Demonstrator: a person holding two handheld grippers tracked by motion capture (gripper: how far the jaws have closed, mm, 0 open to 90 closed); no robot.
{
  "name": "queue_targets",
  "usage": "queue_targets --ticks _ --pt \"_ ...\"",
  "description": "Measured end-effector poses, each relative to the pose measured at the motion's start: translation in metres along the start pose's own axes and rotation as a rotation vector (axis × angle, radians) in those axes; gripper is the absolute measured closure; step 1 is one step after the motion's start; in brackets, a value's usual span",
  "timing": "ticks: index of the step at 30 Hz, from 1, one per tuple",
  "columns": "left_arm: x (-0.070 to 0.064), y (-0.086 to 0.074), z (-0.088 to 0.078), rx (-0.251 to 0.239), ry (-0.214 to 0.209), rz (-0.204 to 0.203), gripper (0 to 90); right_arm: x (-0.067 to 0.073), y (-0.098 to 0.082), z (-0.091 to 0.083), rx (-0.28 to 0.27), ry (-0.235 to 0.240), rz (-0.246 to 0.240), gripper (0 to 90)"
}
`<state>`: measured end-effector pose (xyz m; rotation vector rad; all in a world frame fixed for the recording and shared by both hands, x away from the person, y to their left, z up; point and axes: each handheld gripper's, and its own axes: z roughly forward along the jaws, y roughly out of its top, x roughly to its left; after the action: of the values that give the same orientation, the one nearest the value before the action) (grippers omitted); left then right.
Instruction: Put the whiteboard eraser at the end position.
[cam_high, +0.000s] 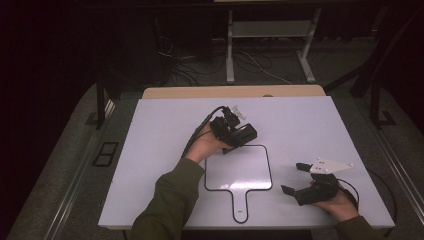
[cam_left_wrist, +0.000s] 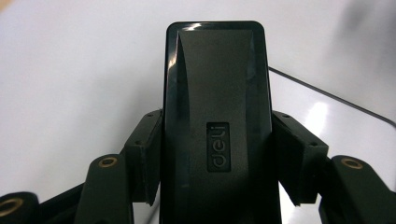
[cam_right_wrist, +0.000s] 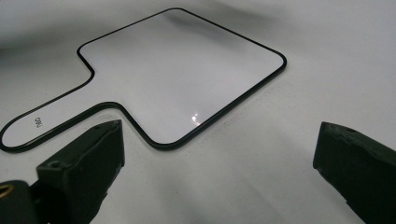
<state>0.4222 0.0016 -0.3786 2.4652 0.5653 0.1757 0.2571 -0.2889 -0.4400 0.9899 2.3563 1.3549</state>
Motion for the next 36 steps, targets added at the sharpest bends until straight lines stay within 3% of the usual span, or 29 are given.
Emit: queue_targets --ticks 9,18,26,29,36 --pt "0.033 0.008 0.012 -0.011 0.036 -0.024 39.2 0.000 0.000 -0.001 0.000 0.003 -0.003 0.9" --pt "0.056 0.010 0.033 -0.017 0.060 -0.083 39.1 -0.001 0.000 -0.001 -0.003 0.007 0.003 0.9" --pt "0.064 0.016 0.054 0.013 0.067 -0.094 39.0 -0.001 -0.001 -0.002 -0.007 0.008 0.001 0.9" --pt "0.065 0.016 0.062 0.056 0.082 -0.084 39.0 -0.001 -0.001 -0.002 -0.009 0.009 0.003 0.9" --pt "0.069 0.013 0.071 0.046 0.073 -0.114 38.8 -0.001 -0.001 -0.003 -0.011 0.009 0.006 0.9"
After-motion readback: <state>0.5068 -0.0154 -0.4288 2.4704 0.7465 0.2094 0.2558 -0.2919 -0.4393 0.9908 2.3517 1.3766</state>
